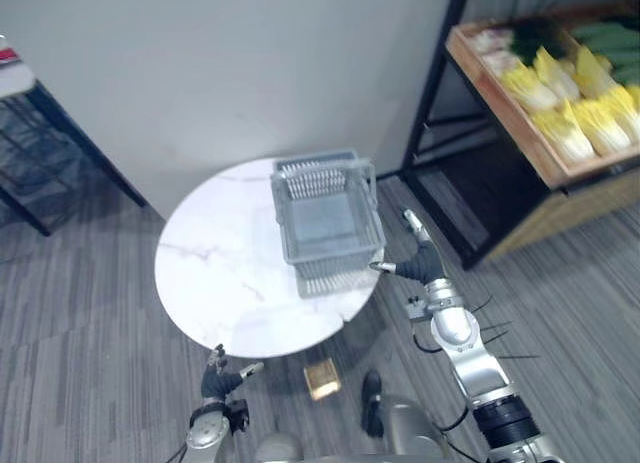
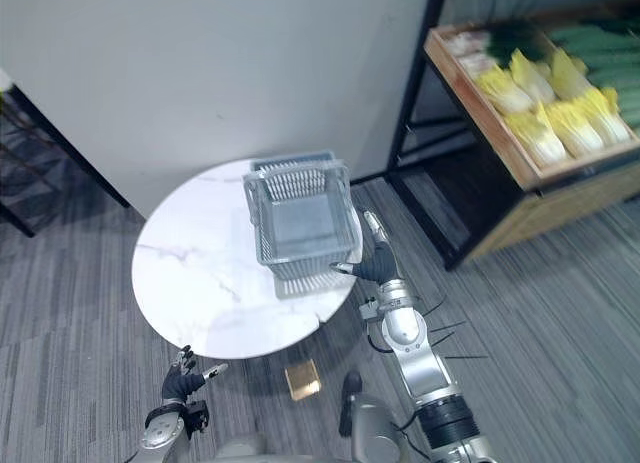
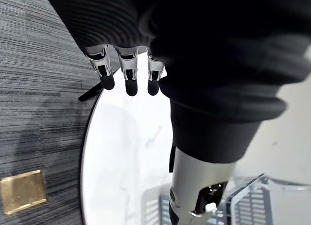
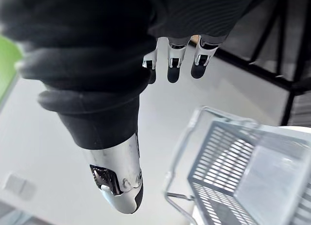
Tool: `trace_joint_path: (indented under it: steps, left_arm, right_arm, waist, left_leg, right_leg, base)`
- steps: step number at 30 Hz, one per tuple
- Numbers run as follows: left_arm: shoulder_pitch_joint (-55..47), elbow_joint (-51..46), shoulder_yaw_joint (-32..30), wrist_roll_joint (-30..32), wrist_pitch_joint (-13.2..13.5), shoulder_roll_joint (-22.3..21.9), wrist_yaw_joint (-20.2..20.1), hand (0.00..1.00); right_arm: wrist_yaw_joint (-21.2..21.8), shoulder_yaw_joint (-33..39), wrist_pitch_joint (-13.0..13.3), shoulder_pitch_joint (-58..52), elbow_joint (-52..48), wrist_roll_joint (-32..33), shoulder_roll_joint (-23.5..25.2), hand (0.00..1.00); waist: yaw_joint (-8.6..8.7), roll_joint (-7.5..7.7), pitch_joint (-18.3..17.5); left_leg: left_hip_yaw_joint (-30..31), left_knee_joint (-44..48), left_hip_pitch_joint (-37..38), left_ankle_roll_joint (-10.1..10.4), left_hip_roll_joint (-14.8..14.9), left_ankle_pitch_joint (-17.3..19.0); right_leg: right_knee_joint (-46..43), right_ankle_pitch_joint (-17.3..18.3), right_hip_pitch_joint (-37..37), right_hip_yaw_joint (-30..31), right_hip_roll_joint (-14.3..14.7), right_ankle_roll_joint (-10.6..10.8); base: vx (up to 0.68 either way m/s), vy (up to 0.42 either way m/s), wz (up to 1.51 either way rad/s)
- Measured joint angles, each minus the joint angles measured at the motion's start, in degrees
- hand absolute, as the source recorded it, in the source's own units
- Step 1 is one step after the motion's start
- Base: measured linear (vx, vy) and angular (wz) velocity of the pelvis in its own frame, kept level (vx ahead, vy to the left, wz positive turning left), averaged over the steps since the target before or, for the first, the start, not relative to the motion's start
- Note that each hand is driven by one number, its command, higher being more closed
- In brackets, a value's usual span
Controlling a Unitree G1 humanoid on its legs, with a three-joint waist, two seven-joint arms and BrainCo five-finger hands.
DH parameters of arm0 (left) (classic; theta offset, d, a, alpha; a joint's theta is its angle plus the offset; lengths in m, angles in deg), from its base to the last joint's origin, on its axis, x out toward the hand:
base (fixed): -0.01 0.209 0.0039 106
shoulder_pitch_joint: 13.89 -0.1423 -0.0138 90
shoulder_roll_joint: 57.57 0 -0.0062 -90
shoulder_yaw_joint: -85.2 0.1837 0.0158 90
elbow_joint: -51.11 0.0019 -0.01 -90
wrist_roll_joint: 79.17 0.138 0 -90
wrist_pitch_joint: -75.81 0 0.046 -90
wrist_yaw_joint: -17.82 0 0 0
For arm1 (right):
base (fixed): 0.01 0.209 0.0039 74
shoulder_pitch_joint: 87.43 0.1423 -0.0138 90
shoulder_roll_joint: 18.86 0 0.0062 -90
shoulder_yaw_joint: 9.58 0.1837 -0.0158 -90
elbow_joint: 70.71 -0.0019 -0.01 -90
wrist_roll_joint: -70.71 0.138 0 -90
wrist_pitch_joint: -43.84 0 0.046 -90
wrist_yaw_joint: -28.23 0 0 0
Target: Pick vegetable in the basket
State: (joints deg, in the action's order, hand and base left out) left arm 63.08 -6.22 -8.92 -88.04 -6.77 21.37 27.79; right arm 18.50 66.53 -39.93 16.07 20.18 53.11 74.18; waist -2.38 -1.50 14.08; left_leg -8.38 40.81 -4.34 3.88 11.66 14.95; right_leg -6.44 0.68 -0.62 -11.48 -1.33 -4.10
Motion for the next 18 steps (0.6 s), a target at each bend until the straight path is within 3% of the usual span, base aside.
trace_joint_path:
  steps: [3,5,8,11,18]
  left_arm:
    - [-0.2,0.7,0.0,0.6,-0.4,0.1,-0.1,0.00]
    - [-1.4,1.6,-0.1,0.6,-0.5,-0.2,-0.1,0.00]
    - [-1.8,4.2,-0.5,0.7,-0.7,1.2,-0.5,0.00]
    - [-1.2,4.5,-0.5,1.1,-0.6,1.6,-1.1,0.00]
    - [4.3,3.3,-0.7,0.5,1.5,5.1,0.8,0.00]
  right_arm:
    - [0.1,-1.9,-0.2,1.5,1.6,-1.4,-0.6,0.00]
    - [0.2,-3.1,-0.3,2.4,4.0,-2.9,-2.4,0.00]
    - [1.0,-4.7,-0.6,4.2,6.0,-4.9,-2.2,0.00]
    - [1.0,-7.6,-0.5,14.0,13.1,-7.4,-2.9,0.00]
    - [-2.4,-10.9,-0.8,34.4,26.6,-12.9,-8.0,0.00]
  waist:
    - [-0.18,0.16,0.2]
    - [-0.32,-2.35,0.4]
    - [-0.73,-0.11,0.3]
    - [-1.64,-0.61,0.8]
    - [-1.91,-1.41,5.8]
  left_leg:
    - [1.0,-16.6,-2.3,1.2,-2.3,-1.4]
    - [2.4,-25.2,-1.1,0.6,-2.6,-12.0]
    - [0.4,-30.9,1.2,-1.1,-5.7,-13.1]
    - [-2.1,-34.3,1.2,-2.5,-7.8,-14.2]
    - [-3.2,-40.5,-4.3,-3.8,-9.6,-18.7]
  right_leg:
    - [0.6,0.2,-1.3,0.5,-1.2,2.0]
    - [0.1,1.6,-2.6,2.3,0.6,4.2]
    - [0.3,1.9,-1.7,4.2,-2.5,6.3]
    - [1.2,0.9,0.8,6.7,-4.3,7.9]
    - [4.6,-2.8,8.1,7.9,-5.2,8.6]
  base:
    - [0.22,0.089,-0.09]
    - [0.21,0.215,-0.24]
    - [0.15,0.165,-0.19]
    - [0.06,0.132,-0.30]
    - [0.00,0.069,-0.09]
